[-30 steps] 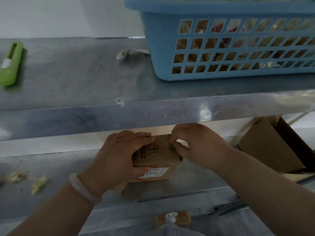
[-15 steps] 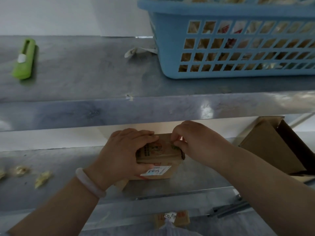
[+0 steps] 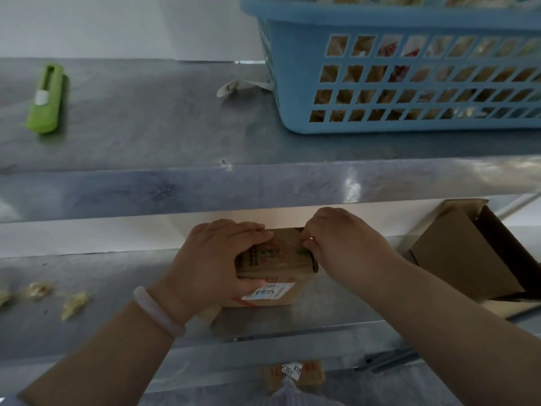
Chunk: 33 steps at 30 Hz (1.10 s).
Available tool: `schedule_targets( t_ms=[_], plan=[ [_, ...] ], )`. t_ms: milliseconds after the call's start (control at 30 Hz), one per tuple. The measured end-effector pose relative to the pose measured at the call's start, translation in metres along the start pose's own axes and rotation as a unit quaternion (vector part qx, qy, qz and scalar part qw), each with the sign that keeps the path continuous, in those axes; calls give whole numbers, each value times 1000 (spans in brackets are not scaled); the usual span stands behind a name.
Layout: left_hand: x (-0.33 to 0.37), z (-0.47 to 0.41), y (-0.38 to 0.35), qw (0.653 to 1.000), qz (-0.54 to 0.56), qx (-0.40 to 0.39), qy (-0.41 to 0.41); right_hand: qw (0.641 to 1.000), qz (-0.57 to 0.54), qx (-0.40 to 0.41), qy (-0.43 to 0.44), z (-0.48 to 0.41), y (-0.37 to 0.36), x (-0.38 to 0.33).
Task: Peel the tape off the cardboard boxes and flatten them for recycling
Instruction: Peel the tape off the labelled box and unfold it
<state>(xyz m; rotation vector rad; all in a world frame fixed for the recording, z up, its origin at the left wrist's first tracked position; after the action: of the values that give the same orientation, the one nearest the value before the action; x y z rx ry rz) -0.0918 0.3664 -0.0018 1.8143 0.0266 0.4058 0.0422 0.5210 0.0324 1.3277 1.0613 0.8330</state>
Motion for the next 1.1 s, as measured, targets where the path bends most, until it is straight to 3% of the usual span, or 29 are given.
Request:
schedule_targets(
  t_ms=[233, 433, 767, 900, 1100],
  plan=[
    [-1, 0, -1, 1000, -4, -13, -2, 998, -38, -51, -1, -7, 2, 4],
    [-2, -2, -1, 1000, 9, -9, -8, 997, 1, -64, 48, -7, -7, 5],
    [2, 1, 1, 1000, 3, -17, -1, 982, -156, 17, 100, 3, -23, 20],
    [0, 1, 2, 1000, 5, -23, 2, 976, -193, 88, 53, 2, -20, 25],
    [0, 0, 2, 1000, 13, -23, -1, 984, -72, 130, 94, 8, -10, 13]
  ],
)
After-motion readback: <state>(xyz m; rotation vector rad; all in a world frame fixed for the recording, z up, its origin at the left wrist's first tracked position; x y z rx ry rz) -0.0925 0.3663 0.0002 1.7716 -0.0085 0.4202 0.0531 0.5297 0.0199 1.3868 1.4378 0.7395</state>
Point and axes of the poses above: each hand's wrist, its own z-axis away from the middle knuckle, its own y-axis out of the back of the hand, x = y × z, the point moved 3 cm from there along -z, towards the middle knuckle, and after that the axes turned 1 degree about -y, right-handed, at the moved point
